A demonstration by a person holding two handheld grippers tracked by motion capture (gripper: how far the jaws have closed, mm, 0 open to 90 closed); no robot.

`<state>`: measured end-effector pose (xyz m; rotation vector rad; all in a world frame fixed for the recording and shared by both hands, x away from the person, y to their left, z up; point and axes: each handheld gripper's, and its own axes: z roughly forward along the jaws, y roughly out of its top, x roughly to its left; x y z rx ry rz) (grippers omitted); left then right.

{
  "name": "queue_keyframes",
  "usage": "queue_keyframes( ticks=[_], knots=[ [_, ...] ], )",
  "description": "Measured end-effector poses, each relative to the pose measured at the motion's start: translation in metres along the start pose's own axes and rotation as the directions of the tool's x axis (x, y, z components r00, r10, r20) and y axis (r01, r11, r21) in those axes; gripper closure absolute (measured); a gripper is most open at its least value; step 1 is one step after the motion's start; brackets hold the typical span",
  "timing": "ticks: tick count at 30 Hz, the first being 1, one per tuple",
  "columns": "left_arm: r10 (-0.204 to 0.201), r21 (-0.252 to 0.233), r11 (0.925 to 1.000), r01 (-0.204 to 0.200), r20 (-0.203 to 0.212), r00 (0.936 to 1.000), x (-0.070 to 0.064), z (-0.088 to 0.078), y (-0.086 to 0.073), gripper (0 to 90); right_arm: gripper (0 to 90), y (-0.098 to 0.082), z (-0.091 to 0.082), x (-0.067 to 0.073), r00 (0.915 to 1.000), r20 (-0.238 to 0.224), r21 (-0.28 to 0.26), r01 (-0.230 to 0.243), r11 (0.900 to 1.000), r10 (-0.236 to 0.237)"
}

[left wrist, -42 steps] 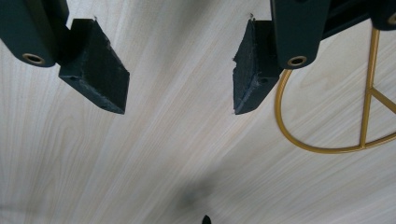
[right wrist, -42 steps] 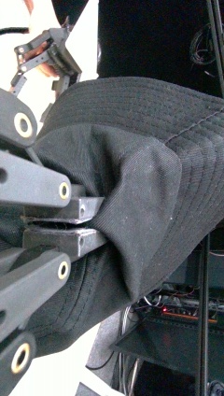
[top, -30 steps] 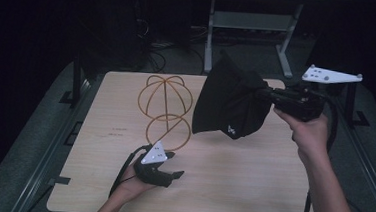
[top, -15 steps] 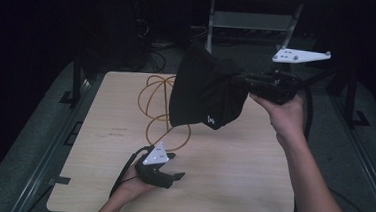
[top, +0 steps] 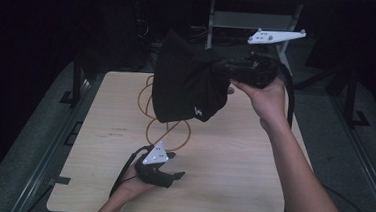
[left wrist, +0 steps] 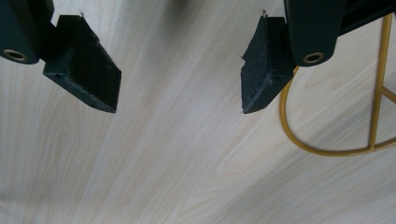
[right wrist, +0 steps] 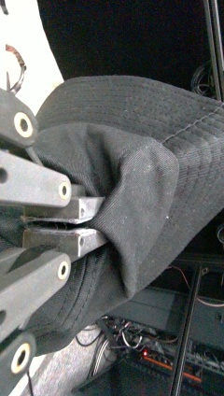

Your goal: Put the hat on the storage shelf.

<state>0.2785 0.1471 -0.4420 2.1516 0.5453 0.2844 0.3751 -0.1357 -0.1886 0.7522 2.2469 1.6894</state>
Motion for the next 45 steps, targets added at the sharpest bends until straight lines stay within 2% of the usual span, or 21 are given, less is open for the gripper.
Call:
queue_keyframes(
  ticks=[2,10,14,19,23,25,28,33,37,45],
  knots=[
    [0.002,0.011,0.9999,-0.002,0.0,1.0,0.001,0.001,-0.001,28.6,86.4,0.006,0.007,0.002,1.0,-0.006,0.008,0.001,1.0,-0.001],
    [-0.003,0.007,1.0,0.003,0.008,1.0,-0.003,0.003,-0.003,28.7,86.4,0.019,0.043,0.008,0.9991,-0.037,0.06,0.023,0.998,-0.021],
    [0.022,0.012,0.9997,-0.023,0.009,0.9997,-0.006,0.004,-0.002,28.7,86.3,0.024,0.06,0.007,0.9991,-0.041,0.091,0.019,0.996,-0.015],
    [0.064,0.032,0.9974,-0.065,0.02,0.9977,-0.012,0.007,-0.001,28.7,86.3,0.028,0.076,0.006,0.9987,-0.05,0.102,0.014,0.995,-0.009],
    [0.116,0.054,0.9917,-0.117,0.017,0.9931,-0.019,0.01,0.001,28.7,86.3,0.03,0.086,0.004,0.9989,-0.048,0.108,0.008,0.994,-0.003],
    [0.132,0.05,0.9899,-0.133,0.025,0.991,-0.023,0.012,0.003,28.7,86.2,0.029,0.092,0.003,0.9988,-0.049,0.109,0.001,0.994,0.005],
    [0.13,0.041,0.9905,-0.131,0.032,0.991,-0.027,0.014,0.004,28.7,86.2,0.027,0.101,0.002,0.9988,-0.047,0.112,-0.011,0.994,0.017],
    [0.141,0.058,0.9879,-0.144,0.051,0.9887,-0.029,0.018,0.005,28.6,86.1,0.027,0.115,0.002,0.9989,-0.04,0.118,-0.021,0.993,0.026],
    [0.138,0.056,0.9884,-0.141,0.056,0.9888,-0.029,0.018,0.005,28.6,86.0,0.027,0.125,0.006,0.9993,-0.035,0.129,-0.006,0.992,0.01],
    [0.133,0.043,0.9899,-0.135,0.057,0.9896,-0.029,0.018,0.006,28.6,85.5,0.023,0.142,0.009,0.9993,-0.035,0.159,-0.006,0.987,0.012]
  ],
)
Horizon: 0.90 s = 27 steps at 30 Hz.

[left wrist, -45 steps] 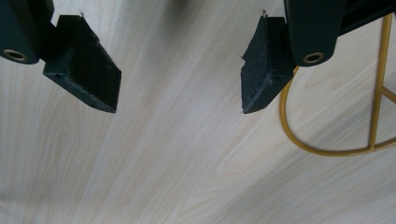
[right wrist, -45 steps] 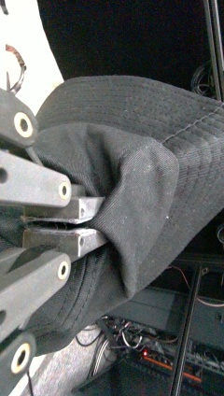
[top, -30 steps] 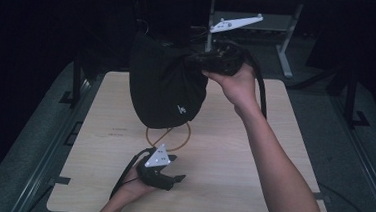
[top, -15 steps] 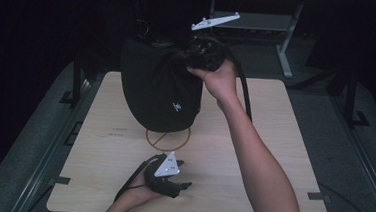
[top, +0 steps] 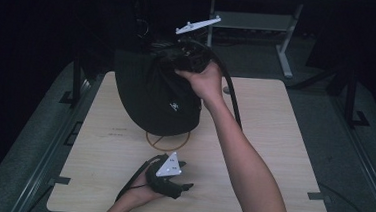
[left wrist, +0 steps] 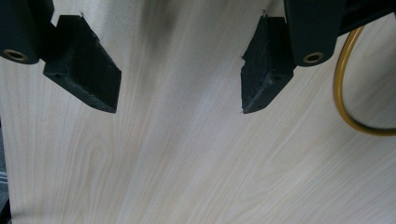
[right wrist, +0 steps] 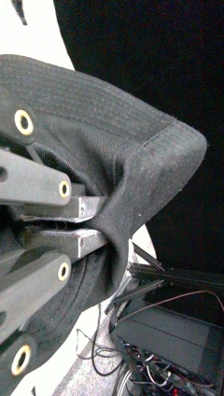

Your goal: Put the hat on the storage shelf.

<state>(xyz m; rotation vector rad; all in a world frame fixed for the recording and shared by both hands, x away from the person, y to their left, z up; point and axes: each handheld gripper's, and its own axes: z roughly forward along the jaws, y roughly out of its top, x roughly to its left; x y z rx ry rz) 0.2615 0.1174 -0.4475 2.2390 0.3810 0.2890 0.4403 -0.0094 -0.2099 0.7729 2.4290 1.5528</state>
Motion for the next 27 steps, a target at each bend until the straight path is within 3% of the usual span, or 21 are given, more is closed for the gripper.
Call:
queue_keyframes(
  ticks=[5,9,12,15,20,22,27],
  knots=[
    [0.001,-0.02,0.9998,-0.001,0.009,1.0,0.0,-0.001,0.001,28.7,85.4,0.002,0.013,0.004,0.9994,0.017,0.035,0.031,0.999,-0.031],
    [0.02,-0.009,0.9998,-0.02,0.009,0.9998,-0.001,0.001,0.002,28.7,85.2,0.006,0.023,0.008,0.9985,0.022,0.057,0.049,0.997,-0.05],
    [0.014,-0.012,0.9998,-0.014,0.012,0.9998,-0.003,0.002,0.002,28.8,84.2,0.01,0.032,0.015,0.9952,0.03,0.092,0.09,0.992,-0.093],
    [0.017,-0.014,0.9998,-0.017,0.016,0.9997,-0.003,0.002,0.002,28.7,73.1,0.01,0.041,0.019,0.99,0.047,0.124,0.126,0.984,-0.133],
    [0.021,-0.01,0.9997,-0.021,0.018,0.9996,-0.004,0.003,0.002,28.7,54.0,0.005,0.045,0.016,0.9934,0.021,0.144,0.108,0.984,-0.113],
    [0.017,-0.01,0.9998,-0.017,0.02,0.9997,-0.004,0.003,0.002,28.7,53.7,0.004,0.044,0.013,0.9964,-0.008,0.149,0.084,0.985,-0.084],
    [0.019,-0.006,0.9998,-0.019,0.021,0.9996,-0.003,0.004,0.002,28.7,51.1,0.001,0.035,0.009,0.9973,-0.018,0.134,0.073,0.988,-0.071]
  ],
)
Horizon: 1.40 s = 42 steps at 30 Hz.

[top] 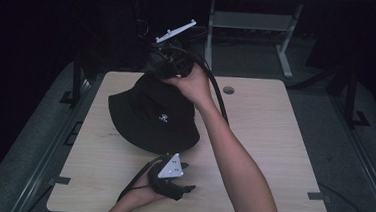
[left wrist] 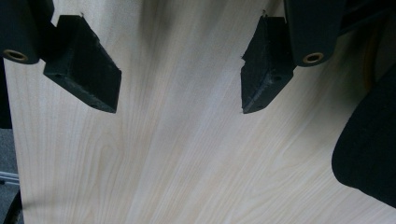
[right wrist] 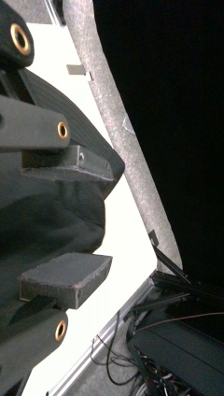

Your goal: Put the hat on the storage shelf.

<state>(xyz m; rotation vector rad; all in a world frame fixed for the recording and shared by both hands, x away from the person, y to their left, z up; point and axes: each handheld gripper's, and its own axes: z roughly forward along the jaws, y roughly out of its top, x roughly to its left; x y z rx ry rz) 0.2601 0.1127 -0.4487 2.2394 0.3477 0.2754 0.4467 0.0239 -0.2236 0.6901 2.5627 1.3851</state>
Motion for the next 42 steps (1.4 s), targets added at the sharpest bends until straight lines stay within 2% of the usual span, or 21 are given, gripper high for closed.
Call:
queue_keyframes(
  ticks=[5,8,10,15,21,23,30,35,42],
  knots=[
    [0.001,-0.001,1.0,-0.001,0.002,1.0,0.0,0.0,0.0,28.6,47.5,-0.006,-0.008,-0.004,0.9993,-0.012,-0.02,-0.035,0.999,0.035],
    [-0.013,-0.008,0.9999,0.013,0.007,0.9999,0.001,0.0,-0.001,28.5,45.3,-0.01,-0.014,-0.009,0.9991,-0.019,-0.025,-0.039,0.999,0.038],
    [-0.01,-0.002,0.9999,0.01,0.007,0.9999,0.002,0.001,-0.001,28.5,40.7,-0.014,-0.017,-0.012,0.9975,-0.027,-0.029,-0.065,0.997,0.065],
    [-0.009,0.006,0.9999,0.009,0.011,0.9999,0.001,0.001,-0.002,28.2,38.4,-0.024,-0.026,-0.017,0.9965,-0.031,-0.051,-0.078,0.996,0.077],
    [-0.015,0.004,0.9999,0.015,0.014,0.9998,0.001,0.001,-0.002,27.8,33.4,-0.04,-0.042,-0.025,0.9939,-0.039,-0.072,-0.106,0.992,0.103],
    [-0.017,0.004,0.9998,0.017,0.015,0.9997,0.001,0.0,-0.003,27.6,31.4,-0.047,-0.051,-0.028,0.9915,-0.035,-0.076,-0.128,0.989,0.125],
    [-0.013,0.009,0.9999,0.012,0.011,0.9999,0.001,-0.003,-0.004,27.5,29.1,-0.06,-0.066,-0.035,0.9892,-0.033,-0.093,-0.145,0.985,0.143],
    [-0.033,-0.001,0.9995,0.033,0.007,0.9994,0.0,-0.003,-0.005,27.4,28.4,-0.069,-0.074,-0.038,0.9881,-0.029,-0.098,-0.153,0.983,0.151],
    [-0.021,0.012,0.9997,0.021,0.01,0.9997,0.001,-0.001,-0.005,27.0,27.0,-0.079,-0.084,-0.043,0.9857,-0.022,-0.102,-0.168,0.98,0.167]
  ],
)
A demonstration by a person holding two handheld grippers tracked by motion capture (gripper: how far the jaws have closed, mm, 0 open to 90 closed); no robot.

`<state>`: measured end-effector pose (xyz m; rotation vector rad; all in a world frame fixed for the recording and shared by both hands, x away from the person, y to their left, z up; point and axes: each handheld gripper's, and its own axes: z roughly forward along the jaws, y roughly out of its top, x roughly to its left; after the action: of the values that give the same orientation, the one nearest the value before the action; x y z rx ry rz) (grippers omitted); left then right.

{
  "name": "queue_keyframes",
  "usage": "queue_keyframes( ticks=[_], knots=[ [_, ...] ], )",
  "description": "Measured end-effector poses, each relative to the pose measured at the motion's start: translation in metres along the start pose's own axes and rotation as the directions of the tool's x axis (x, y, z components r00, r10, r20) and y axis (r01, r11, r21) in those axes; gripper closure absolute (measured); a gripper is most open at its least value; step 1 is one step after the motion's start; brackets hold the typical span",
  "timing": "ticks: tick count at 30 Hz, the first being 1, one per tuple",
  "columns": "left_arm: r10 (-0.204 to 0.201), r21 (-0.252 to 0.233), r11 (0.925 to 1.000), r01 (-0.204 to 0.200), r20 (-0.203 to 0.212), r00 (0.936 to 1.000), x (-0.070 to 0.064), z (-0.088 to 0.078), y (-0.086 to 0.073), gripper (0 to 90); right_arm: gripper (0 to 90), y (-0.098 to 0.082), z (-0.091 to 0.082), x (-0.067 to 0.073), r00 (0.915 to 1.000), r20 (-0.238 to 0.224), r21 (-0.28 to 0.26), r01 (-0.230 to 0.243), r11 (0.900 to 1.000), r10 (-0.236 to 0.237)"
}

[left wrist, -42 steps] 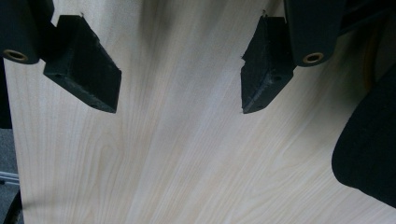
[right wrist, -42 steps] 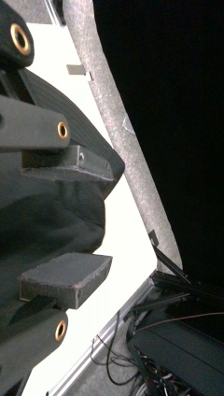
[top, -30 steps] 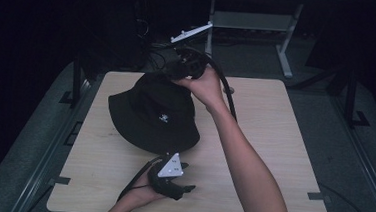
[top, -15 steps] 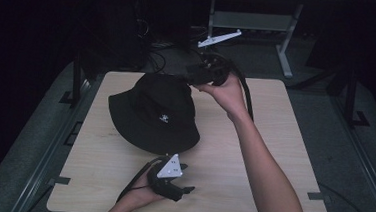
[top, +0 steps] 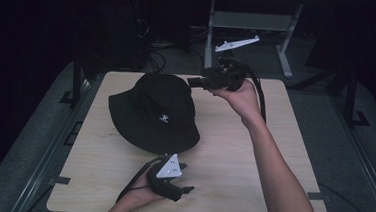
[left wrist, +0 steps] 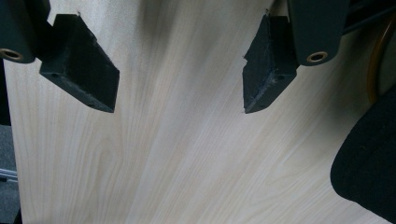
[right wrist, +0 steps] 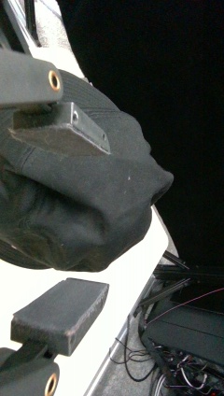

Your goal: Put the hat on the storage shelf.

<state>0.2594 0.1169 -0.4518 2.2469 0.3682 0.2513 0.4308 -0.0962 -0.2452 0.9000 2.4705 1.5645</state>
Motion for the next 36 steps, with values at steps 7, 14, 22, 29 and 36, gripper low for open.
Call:
queue_keyframes(
  ticks=[7,14,22,29,36],
  knots=[
    [-0.009,-0.007,0.9999,0.009,0.002,1.0,0.001,0.001,-0.001,26.9,26.5,-0.006,-0.007,-0.003,1.0,0.009,0.006,-0.001,1.0,0.001],
    [-0.006,-0.007,1.0,0.006,0.004,1.0,0.001,0.002,-0.001,26.7,25.8,-0.013,-0.014,-0.005,0.9998,0.018,0.009,-0.004,1.0,0.004],
    [0.004,0.004,1.0,-0.004,0.008,1.0,0.0,0.003,-0.001,26.2,24.3,-0.022,-0.02,-0.009,0.9995,0.03,0.017,-0.006,1.0,0.006],
    [-0.001,0.0,1.0,0.001,0.01,1.0,-0.001,0.004,-0.001,25.7,23.9,-0.032,-0.023,-0.013,0.9992,0.034,0.022,-0.019,1.0,0.018],
    [0.002,0.005,1.0,-0.002,0.007,1.0,-0.001,0.004,-0.001,25.7,23.8,-0.042,-0.025,-0.016,0.9991,0.03,0.027,-0.031,0.999,0.03]
  ],
)
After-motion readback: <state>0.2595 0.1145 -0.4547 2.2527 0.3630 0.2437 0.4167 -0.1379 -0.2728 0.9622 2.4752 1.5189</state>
